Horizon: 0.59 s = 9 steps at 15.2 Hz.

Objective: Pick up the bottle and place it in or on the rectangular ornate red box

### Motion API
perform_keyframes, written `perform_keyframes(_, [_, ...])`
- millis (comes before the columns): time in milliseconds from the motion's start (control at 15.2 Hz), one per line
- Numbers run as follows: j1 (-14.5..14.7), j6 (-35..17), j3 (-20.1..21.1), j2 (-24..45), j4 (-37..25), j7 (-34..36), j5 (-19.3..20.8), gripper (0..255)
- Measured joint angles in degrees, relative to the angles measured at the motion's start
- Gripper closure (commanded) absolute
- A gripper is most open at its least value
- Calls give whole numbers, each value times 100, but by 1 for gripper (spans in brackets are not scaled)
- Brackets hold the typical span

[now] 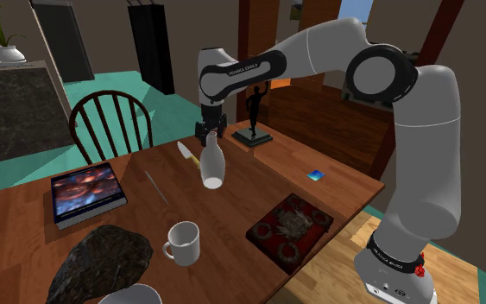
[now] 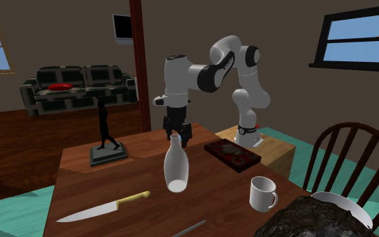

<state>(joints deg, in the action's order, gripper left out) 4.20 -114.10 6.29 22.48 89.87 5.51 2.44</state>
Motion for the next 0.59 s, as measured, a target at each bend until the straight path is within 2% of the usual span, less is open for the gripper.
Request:
perform_keyframes(132, [0, -3, 0, -1, 3, -1, 0, 0])
perform_keyframes(198, [0, -3, 0, -1, 3, -1, 0, 255])
perform_keyframes(594, [-1, -4, -1, -4, 1, 0, 1, 255])
